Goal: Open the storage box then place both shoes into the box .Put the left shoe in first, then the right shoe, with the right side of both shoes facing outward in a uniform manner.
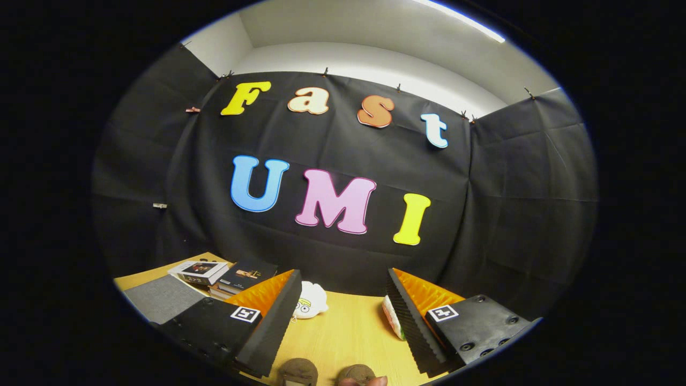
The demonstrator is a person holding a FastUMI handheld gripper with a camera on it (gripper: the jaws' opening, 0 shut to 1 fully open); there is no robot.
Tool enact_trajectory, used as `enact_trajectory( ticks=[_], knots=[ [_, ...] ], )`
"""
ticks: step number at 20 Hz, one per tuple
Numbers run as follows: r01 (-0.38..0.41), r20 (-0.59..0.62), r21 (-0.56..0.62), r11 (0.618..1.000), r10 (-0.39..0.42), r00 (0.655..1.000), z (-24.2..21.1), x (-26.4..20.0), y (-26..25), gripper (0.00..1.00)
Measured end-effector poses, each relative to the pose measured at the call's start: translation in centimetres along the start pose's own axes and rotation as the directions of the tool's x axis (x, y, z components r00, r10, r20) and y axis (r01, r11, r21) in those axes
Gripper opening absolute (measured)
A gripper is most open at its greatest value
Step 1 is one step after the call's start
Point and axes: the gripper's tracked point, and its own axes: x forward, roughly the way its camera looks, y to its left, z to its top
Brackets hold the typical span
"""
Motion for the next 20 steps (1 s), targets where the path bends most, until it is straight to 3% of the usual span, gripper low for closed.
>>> enact_trajectory(
  ticks=[5, 8, 11, 14, 18, 20],
  knots=[
    [-0.149, -0.028, 0.081, 0.985, 0.152, 0.988, -0.3, 0.4, 4.0, 0.97],
    [-0.293, -0.054, 0.208, 0.933, 0.310, 0.949, -0.9, 0.4, 7.1, 0.97],
    [-0.423, -0.088, 0.346, 0.838, 0.478, 0.874, -2.5, 0.1, 10.4, 0.97],
    [-0.490, -0.149, 0.413, 0.768, 0.588, 0.795, -5.0, -0.2, 12.7, 0.98],
    [-0.568, -0.210, 0.541, 0.620, 0.754, 0.622, -8.7, -1.7, 17.3, 0.98],
    [-0.557, -0.241, 0.613, 0.560, 0.804, 0.544, -11.0, -2.6, 19.1, 0.98]
  ],
)
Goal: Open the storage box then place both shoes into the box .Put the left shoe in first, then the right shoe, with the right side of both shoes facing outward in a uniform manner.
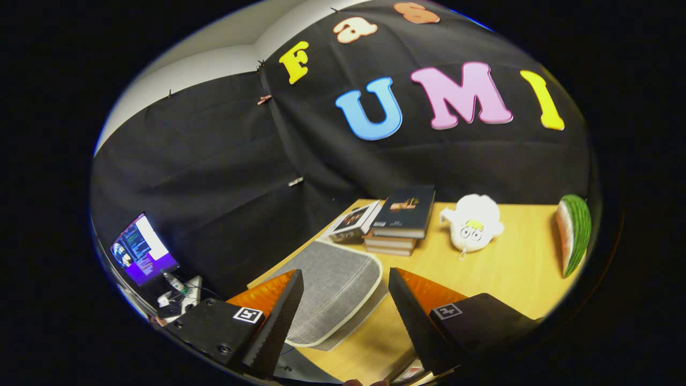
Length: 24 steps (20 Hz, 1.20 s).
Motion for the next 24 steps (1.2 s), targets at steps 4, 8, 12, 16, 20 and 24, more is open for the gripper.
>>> enact_trajectory(
  ticks=[4, 8, 12, 16, 20, 24],
  knots=[
    [-0.056, -0.123, 0.216, 0.975, 0.084, 0.989, -4.8, 2.9, -0.4, 0.98],
    [-0.056, -0.180, 0.415, 0.908, 0.143, 0.973, -9.6, 5.6, -1.6, 0.97],
    [-0.112, -0.145, 0.688, 0.717, 0.287, 0.947, -11.8, 7.4, 0.0, 0.97],
    [-0.146, -0.073, 0.834, 0.532, 0.368, 0.927, -12.1, 7.8, 1.1, 0.95],
    [-0.191, -0.012, 0.842, 0.504, 0.372, 0.928, -10.8, 7.1, 1.0, 0.39],
    [-0.227, 0.016, 0.784, 0.578, 0.347, 0.938, -7.8, 5.7, 2.0, 0.06]
  ],
)
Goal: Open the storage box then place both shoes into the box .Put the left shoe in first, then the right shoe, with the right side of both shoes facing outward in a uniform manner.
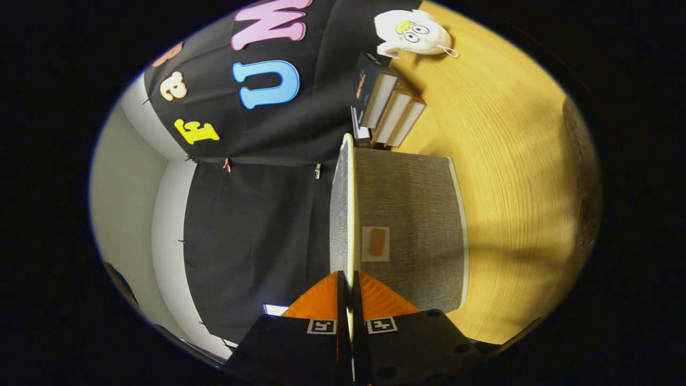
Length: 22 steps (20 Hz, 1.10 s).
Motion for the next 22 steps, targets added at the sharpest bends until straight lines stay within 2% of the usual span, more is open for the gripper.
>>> enact_trajectory(
  ticks=[4, 7, 10, 14, 17, 19, 22],
  knots=[
    [-0.004, 0.030, -0.145, 0.989, 0.009, 1.000, 0.0, 0.7, 6.9, 0.06],
    [0.006, 0.033, -0.276, 0.961, 0.003, 0.999, -0.9, 2.9, 12.5, 0.08],
    [0.028, 0.028, -0.397, 0.917, -0.019, 0.999, -2.2, 6.5, 16.0, 0.10],
    [0.028, -0.010, -0.461, 0.887, -0.036, 0.999, -4.8, 11.8, 17.8, 0.12],
    [0.017, -0.034, -0.513, 0.858, -0.040, 0.999, -6.6, 15.1, 18.9, 0.20],
    [0.006, -0.053, -0.532, 0.846, -0.041, 0.998, -7.7, 17.0, 19.1, 0.35],
    [0.002, -0.078, -0.533, 0.846, -0.051, 0.996, -8.8, 18.6, 19.3, 0.62]
  ],
)
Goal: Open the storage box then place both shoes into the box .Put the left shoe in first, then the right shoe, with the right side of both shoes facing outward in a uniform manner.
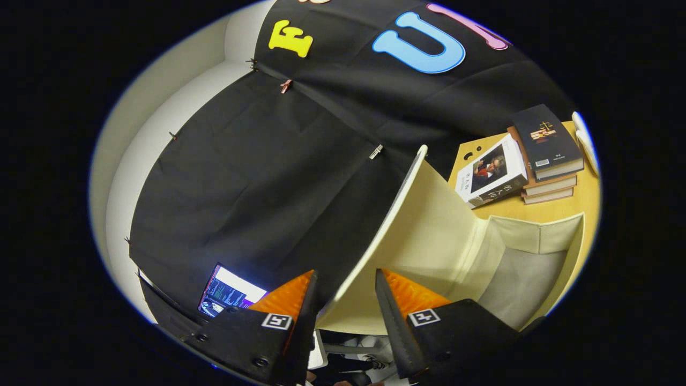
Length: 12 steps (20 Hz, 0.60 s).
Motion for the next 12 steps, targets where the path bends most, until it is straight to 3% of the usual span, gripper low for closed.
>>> enact_trajectory(
  ticks=[3, 6, 12],
  knots=[
    [0.029, -0.004, -0.012, 1.000, -0.029, 1.000, -0.4, 0.4, -0.5, 0.88],
    [0.076, 0.029, -0.038, 0.996, -0.075, 0.997, 0.0, -0.8, -2.1, 0.96],
    [0.216, 0.143, -0.146, 0.965, -0.196, 0.970, 1.8, -7.0, -5.4, 0.96]
  ],
)
